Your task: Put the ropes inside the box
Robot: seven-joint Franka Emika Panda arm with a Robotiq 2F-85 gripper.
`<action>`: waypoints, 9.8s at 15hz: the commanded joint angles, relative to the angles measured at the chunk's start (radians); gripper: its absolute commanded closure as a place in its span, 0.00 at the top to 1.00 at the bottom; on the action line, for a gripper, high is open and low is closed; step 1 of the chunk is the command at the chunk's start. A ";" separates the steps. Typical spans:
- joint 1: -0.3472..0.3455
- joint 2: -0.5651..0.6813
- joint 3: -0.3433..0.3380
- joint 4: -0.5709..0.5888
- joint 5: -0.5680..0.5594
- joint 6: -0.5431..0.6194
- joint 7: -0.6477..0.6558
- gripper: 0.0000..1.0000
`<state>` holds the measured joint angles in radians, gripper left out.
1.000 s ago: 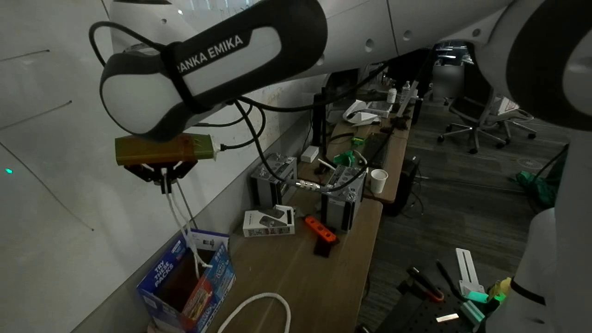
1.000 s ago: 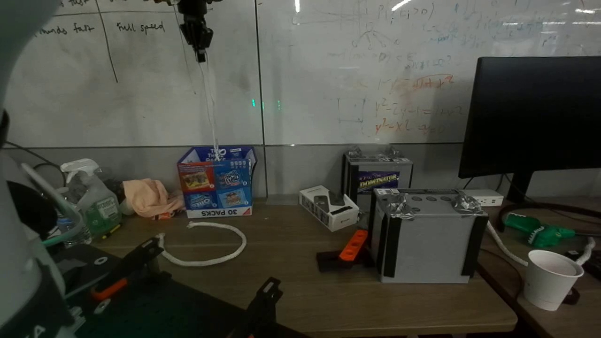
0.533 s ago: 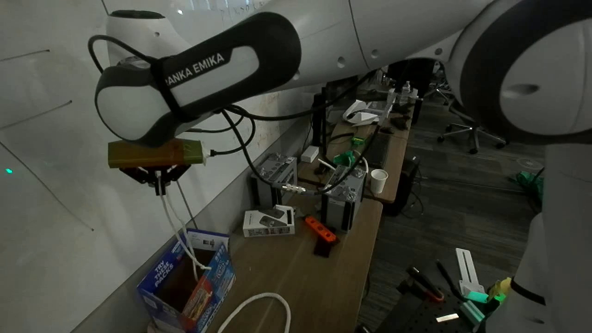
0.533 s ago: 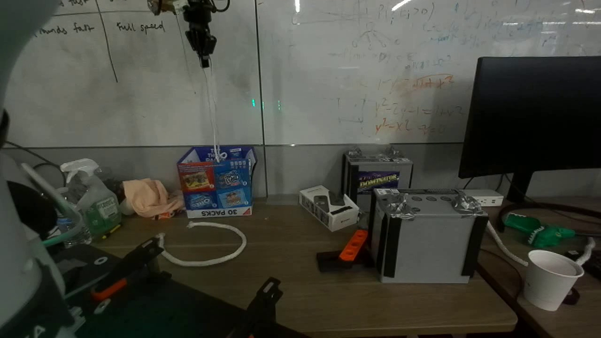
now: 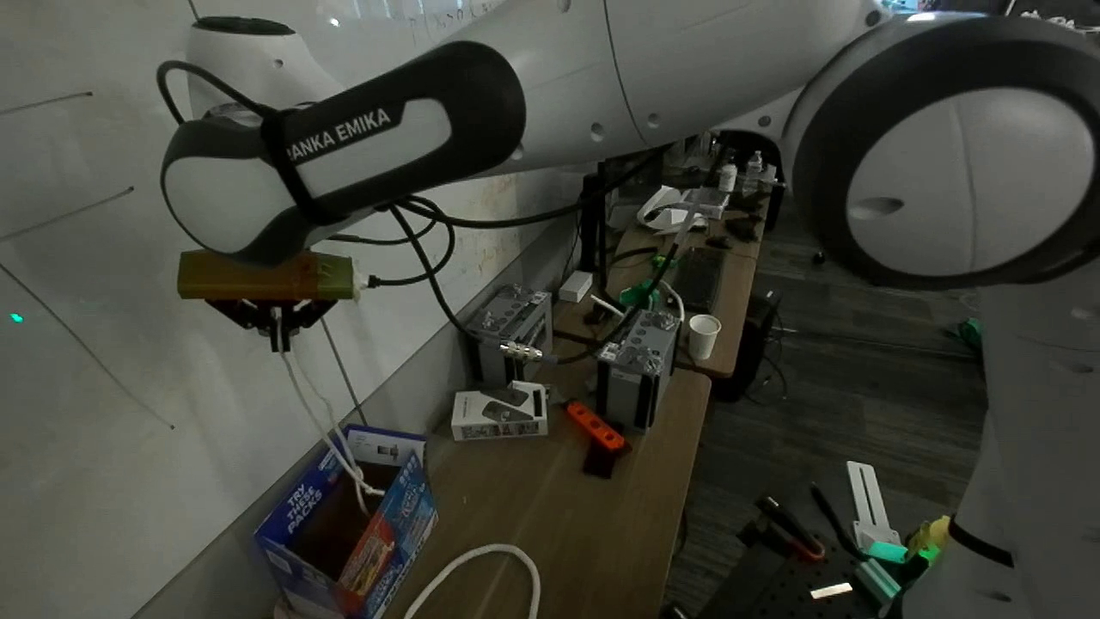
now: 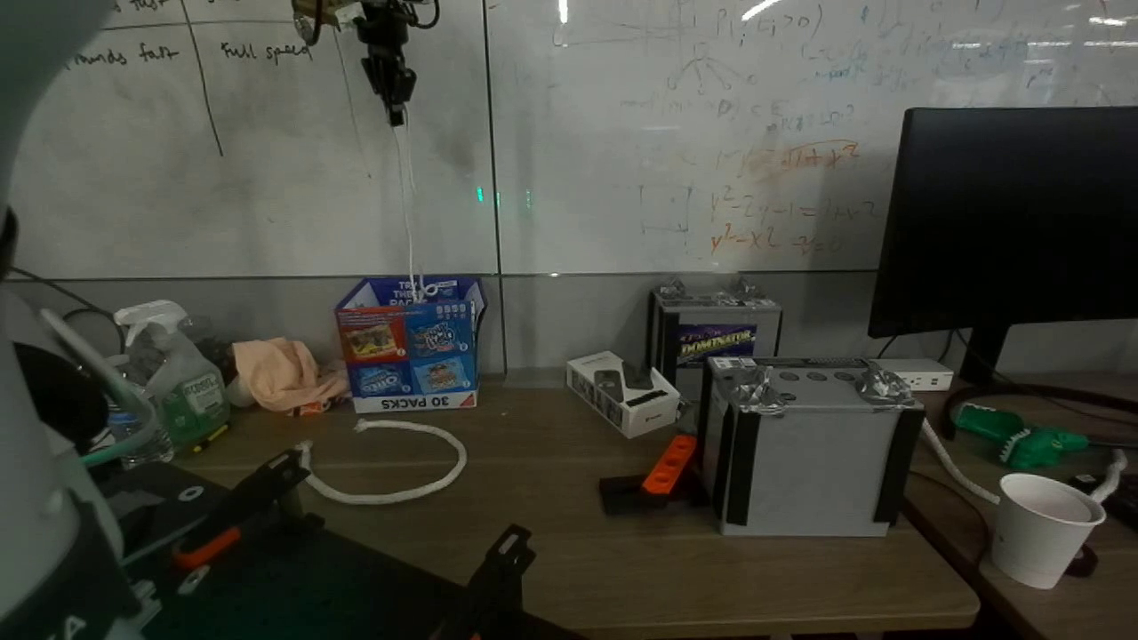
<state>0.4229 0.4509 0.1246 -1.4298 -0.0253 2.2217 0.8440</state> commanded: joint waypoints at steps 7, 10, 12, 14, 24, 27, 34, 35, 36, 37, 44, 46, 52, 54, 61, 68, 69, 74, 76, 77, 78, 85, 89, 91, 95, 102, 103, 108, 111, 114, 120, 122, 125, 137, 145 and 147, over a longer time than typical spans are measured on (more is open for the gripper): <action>0.010 0.055 -0.012 0.081 -0.018 -0.007 0.038 0.08; 0.007 0.061 -0.008 0.078 -0.007 -0.018 0.036 0.31; 0.003 0.059 -0.006 0.070 -0.001 -0.019 0.030 0.40; -0.001 0.052 -0.004 0.055 0.003 -0.020 0.022 0.56; -0.064 -0.125 0.028 -0.264 0.045 -0.224 -0.162 1.00; -0.083 -0.176 0.028 -0.434 0.041 -0.181 -0.227 1.00; -0.127 -0.151 0.005 -0.737 0.011 0.138 -0.364 1.00; -0.132 -0.132 -0.001 -0.756 0.007 0.187 -0.373 1.00; -0.136 -0.122 -0.005 -0.774 0.006 0.229 -0.382 1.00; -0.142 -0.092 -0.011 -0.779 0.007 0.269 -0.392 1.00; -0.186 0.105 -0.027 -0.766 0.061 0.463 -0.475 1.00; -0.205 0.159 -0.016 -0.756 0.091 0.493 -0.508 1.00; -0.190 0.287 -0.027 -0.733 0.105 0.578 -0.542 1.00; -0.188 0.327 -0.024 -0.716 0.112 0.612 -0.538 1.00; -0.173 0.461 -0.028 -0.630 0.135 0.704 -0.528 1.00; -0.178 0.537 -0.023 -0.591 0.152 0.702 -0.534 1.00; -0.181 0.545 -0.022 -0.587 0.154 0.707 -0.535 1.00; -0.171 0.574 -0.029 -0.574 0.161 0.739 -0.528 1.00; -0.164 0.580 -0.035 -0.570 0.161 0.752 -0.524 1.00; -0.163 0.583 -0.035 -0.569 0.161 0.758 -0.524 1.00; -0.162 0.586 -0.037 -0.568 0.162 0.764 -0.524 1.00; -0.169 0.596 -0.032 -0.561 0.164 0.769 -0.529 1.00; -0.165 0.601 -0.035 -0.558 0.164 0.773 -0.528 0.75; -0.162 0.602 -0.037 -0.557 0.164 0.773 -0.527 0.58; -0.157 0.603 -0.044 -0.554 0.163 0.769 -0.524 0.29; -0.158 0.561 -0.047 -0.555 0.164 0.732 -0.523 0.06; -0.162 0.549 -0.046 -0.558 0.164 0.727 -0.524 0.07; -0.166 0.358 -0.041 -0.653 0.168 0.706 -0.520 0.07; -0.164 0.222 -0.028 -0.710 0.164 0.679 -0.524 0.07; -0.139 0.074 -0.029 -0.753 0.163 0.612 -0.493 0.07; -0.072 -0.196 -0.031 -0.757 0.131 0.411 -0.341 0.07; -0.060 -0.265 -0.012 -0.718 0.124 0.316 -0.275 0.07; -0.056 -0.340 0.037 -0.630 0.128 0.169 -0.174 0.07; -0.092 -0.282 0.080 -0.382 -0.014 0.143 0.170 0.07; -0.086 -0.112 0.029 -0.271 -0.058 0.160 0.198 0.07; -0.074 -0.065 0.016 -0.233 -0.065 0.155 0.204 0.06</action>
<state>0.3243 0.3106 0.1615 -1.7530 -0.0620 2.3794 1.0167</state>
